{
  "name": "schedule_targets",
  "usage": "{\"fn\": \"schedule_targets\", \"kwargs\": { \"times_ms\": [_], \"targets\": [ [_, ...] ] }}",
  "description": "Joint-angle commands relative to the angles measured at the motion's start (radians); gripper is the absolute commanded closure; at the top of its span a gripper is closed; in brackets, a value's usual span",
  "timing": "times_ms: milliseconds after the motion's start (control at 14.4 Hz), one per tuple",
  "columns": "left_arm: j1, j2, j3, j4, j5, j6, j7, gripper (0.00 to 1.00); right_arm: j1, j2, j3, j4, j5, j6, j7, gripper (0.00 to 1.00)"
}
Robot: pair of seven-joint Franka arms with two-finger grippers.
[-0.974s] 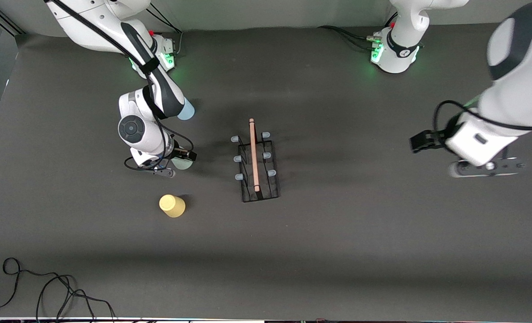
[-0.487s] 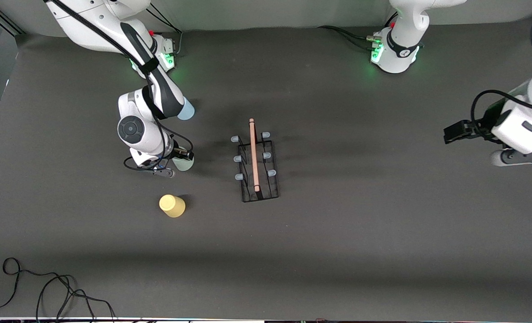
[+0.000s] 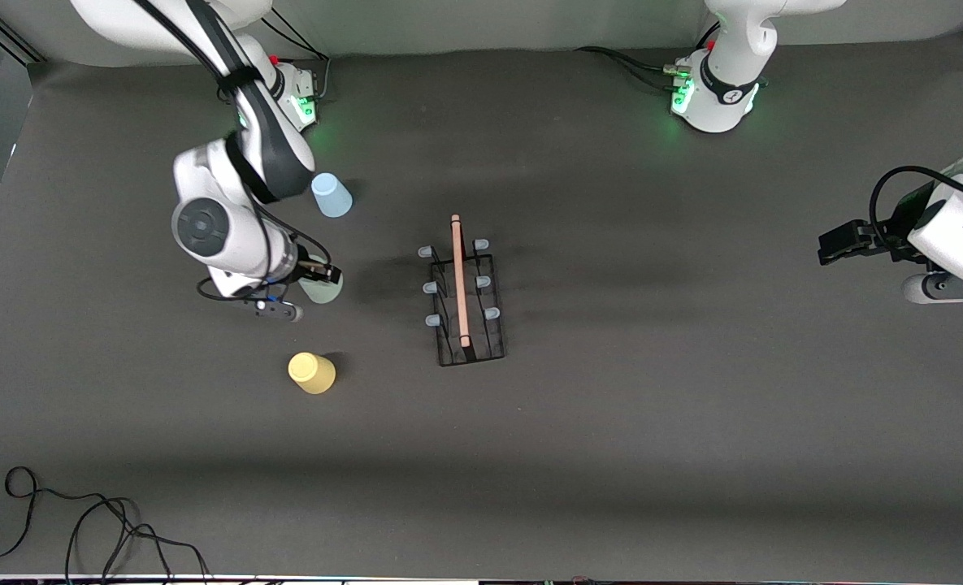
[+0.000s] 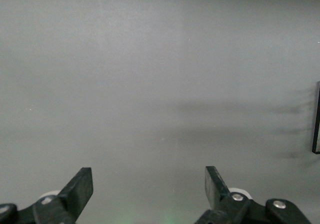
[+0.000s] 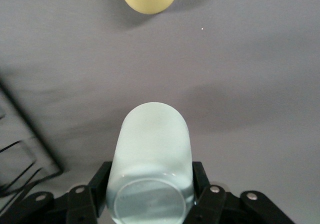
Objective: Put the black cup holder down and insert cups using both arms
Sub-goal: 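Carry the pale green cup with the right gripper onto a rack peg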
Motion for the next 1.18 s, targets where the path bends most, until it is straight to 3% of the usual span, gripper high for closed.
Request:
{"fn": "schedule_targets", "kwargs": {
  "times_ms": [0, 209, 417, 834, 904, 974, 1113],
  "targets": [
    [-0.026, -0.035, 0.024, -0.021, 0.01, 0.021, 0.053, 0.0, 0.072, 0.008, -0.003, 0.126, 0.022, -0.091, 0.133, 1.0],
    [-0.02, -0.04, 0.023, -0.018, 0.01, 0.021, 0.067, 0.0, 0.182, 0.034, -0.004, 0.172, 0.076, -0.058, 0.285, 1.0],
    [-0.013, -0.04, 0.021, -0.012, 0.01, 0.016, 0.067, 0.0, 0.276, 0.071, -0.004, 0.171, 0.076, 0.048, 0.432, 1.0],
    [-0.017, -0.035, 0.02, -0.025, 0.033, 0.013, 0.065, 0.0, 0.321, 0.115, -0.006, 0.154, 0.073, 0.113, 0.46, 1.0],
    [-0.017, -0.033, 0.02, -0.025, 0.035, 0.013, 0.067, 0.0, 0.321, 0.122, -0.006, 0.154, 0.073, 0.114, 0.46, 0.36],
    [-0.015, -0.033, 0.02, -0.025, 0.039, 0.013, 0.067, 0.0, 0.322, 0.123, -0.006, 0.154, 0.073, 0.117, 0.46, 0.18],
    [-0.017, -0.032, 0.02, -0.025, 0.039, 0.015, 0.067, 0.0, 0.322, 0.123, -0.006, 0.154, 0.073, 0.119, 0.459, 0.08]
  ]
}}
